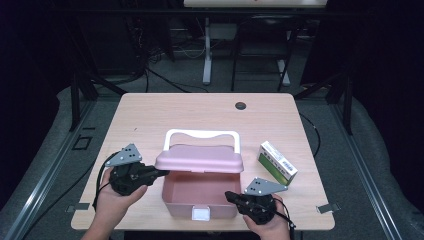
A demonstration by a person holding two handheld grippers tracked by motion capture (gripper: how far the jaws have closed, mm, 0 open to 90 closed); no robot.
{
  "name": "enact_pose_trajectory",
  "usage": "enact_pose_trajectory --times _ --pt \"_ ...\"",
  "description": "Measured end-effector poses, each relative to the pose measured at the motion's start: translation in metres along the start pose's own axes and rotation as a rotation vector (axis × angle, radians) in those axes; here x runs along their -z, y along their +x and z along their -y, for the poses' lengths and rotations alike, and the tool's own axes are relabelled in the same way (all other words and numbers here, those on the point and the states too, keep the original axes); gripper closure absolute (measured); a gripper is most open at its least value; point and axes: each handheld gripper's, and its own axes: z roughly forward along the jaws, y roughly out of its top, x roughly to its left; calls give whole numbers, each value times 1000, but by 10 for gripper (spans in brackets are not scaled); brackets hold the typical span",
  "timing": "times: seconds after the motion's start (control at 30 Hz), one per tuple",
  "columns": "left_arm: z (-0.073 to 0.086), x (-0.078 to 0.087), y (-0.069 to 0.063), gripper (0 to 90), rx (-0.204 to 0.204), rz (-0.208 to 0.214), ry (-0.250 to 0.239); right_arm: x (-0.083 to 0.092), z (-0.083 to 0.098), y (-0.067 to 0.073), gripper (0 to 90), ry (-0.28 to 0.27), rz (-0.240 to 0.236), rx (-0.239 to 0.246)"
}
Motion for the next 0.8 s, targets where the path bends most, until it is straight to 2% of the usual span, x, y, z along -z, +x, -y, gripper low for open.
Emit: enact_pose_trajectory --times 0.57,0.8 --pt "-24 -2 9 894 -13 -31 -10 0 0 0 900 -4 4 9" --pt "-30 -4 14 895 -8 -48 -34 0 0 0 900 -3 12 19"
